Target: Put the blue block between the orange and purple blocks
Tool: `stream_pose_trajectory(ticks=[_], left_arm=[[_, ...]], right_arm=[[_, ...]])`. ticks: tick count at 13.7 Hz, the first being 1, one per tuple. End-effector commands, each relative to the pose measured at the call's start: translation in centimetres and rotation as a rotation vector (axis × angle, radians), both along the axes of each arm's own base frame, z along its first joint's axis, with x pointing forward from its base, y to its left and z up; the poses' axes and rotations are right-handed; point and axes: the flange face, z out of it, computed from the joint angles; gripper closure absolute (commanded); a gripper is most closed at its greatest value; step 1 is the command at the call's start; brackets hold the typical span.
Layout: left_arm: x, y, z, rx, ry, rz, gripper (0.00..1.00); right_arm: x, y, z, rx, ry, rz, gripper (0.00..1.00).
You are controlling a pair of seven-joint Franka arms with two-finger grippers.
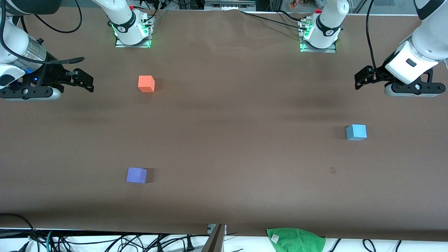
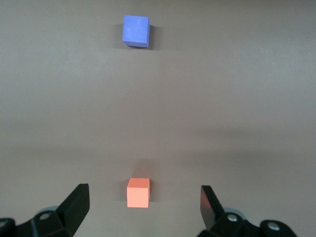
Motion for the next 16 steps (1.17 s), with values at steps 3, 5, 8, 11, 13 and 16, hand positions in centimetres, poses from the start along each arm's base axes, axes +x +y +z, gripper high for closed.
stream_pose_trajectory(ticks=[3,5,8,11,13,16], left_arm=[[0.5,0.0,0.5,0.018,0.018,0.001,0.0],[0.5,0.1,0.4,0.02,0.021,-0.001,0.0],[0.5,0.0,0.4,0.02,0.021,0.001,0.0],[0.6,0.0,0.2,0.02,0.024,0.002,0.0],[0.6,-0.2,0.2,0.02,0.024,0.002,0.0],[1.6,-0.1,0.1,0.01,0.022,0.0,0.0]], right_arm=[[0.0,-0.2,0.5,-0.008,0.001,0.006,0.01],[0.0,-0.2,0.5,-0.008,0.001,0.006,0.01],[0.0,-0.2,0.5,-0.008,0.001,0.006,0.01],[0.0,-0.2,0.5,-0.008,0.001,0.006,0.01],[0.0,-0.1,0.5,-0.008,0.001,0.007,0.01],[0.0,-0.1,0.5,-0.008,0.001,0.007,0.01]])
